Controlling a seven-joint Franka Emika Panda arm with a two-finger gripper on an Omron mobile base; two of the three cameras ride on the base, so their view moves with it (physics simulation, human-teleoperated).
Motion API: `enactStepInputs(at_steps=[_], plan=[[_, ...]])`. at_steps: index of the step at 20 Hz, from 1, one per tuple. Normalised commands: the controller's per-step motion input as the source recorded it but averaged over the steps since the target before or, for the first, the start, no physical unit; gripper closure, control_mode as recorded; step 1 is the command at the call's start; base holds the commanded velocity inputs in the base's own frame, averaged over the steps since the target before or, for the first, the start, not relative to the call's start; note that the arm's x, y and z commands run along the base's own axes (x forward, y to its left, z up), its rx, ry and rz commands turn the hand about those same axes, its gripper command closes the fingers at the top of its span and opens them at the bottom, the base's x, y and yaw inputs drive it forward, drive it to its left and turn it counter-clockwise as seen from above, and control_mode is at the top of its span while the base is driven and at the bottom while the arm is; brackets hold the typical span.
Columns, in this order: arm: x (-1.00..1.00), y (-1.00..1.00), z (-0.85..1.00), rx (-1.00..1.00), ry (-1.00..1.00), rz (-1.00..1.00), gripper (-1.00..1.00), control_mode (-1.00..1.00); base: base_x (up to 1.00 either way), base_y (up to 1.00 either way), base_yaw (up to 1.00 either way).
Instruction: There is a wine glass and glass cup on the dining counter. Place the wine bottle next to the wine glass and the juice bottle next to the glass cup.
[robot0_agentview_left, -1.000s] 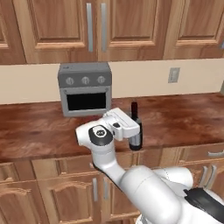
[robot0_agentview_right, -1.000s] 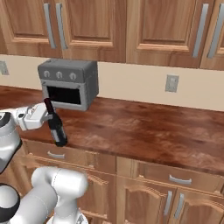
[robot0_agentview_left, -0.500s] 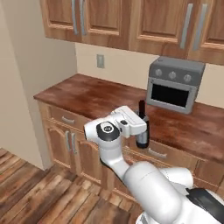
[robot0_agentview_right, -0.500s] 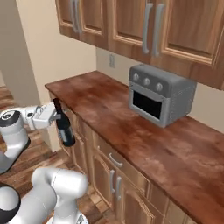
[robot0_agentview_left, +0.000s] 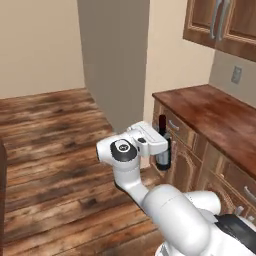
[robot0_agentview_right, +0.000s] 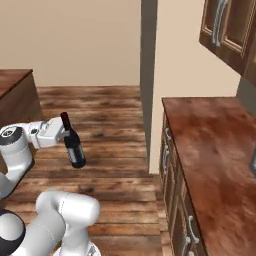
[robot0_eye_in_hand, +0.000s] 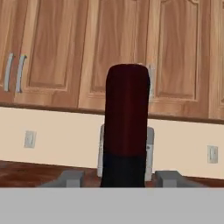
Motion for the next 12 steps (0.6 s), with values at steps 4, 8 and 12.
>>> enactStepInputs(at_steps=[4,8,12], plan=[[0.0,0.0,0.0,0.0,0.0,0.0,1.0,1.0,0.08,0.01,0.85],[0.0,0.0,0.0,0.0,0.0,0.0,1.0,1.0,0.65,0.0,0.45],[0.0,0.0,0.0,0.0,0.0,0.0,1.0,1.0,0.89,0.0,0.06]])
